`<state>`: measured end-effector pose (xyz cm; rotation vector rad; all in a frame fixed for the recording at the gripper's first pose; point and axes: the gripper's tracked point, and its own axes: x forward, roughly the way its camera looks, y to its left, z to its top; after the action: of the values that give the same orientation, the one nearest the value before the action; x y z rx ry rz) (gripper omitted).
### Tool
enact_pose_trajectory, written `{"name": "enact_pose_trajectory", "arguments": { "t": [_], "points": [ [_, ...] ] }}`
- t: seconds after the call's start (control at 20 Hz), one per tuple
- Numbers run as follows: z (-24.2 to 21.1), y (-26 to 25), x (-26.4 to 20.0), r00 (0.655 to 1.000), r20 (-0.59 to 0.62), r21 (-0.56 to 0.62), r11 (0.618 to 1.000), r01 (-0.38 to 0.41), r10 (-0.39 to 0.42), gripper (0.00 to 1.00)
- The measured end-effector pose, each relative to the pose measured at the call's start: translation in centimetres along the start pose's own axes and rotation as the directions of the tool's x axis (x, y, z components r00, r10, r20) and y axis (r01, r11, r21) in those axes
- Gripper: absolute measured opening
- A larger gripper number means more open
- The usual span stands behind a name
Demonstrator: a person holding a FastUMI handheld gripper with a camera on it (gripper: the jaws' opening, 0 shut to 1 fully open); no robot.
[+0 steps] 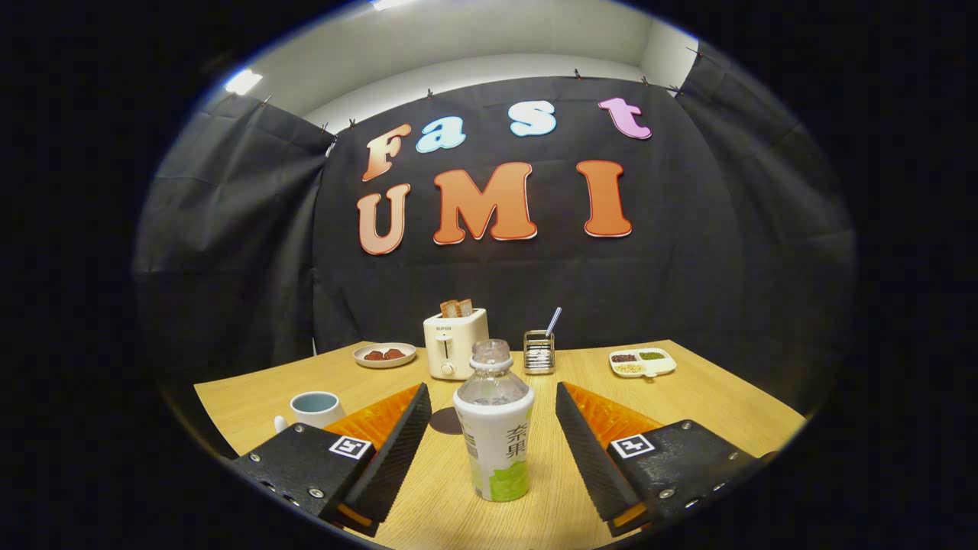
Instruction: Take the bottle from table, then pour the juice into the cup, finally place the bottle on the coaster
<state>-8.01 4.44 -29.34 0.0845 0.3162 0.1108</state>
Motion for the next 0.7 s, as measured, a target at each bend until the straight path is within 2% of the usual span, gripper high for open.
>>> {"name": "enact_pose_trajectory", "arguments": {
  "t": [0.5, 0.7],
  "points": [
    [-4.9, -0.4, 2.8, 0.995, -0.090, 0.034, 0.998, 0.044, -0.041, 0.96],
    [-6.3, -0.1, 3.3, 0.991, -0.130, 0.060, 0.997, 0.046, -0.038, 0.83]
  ]
}}
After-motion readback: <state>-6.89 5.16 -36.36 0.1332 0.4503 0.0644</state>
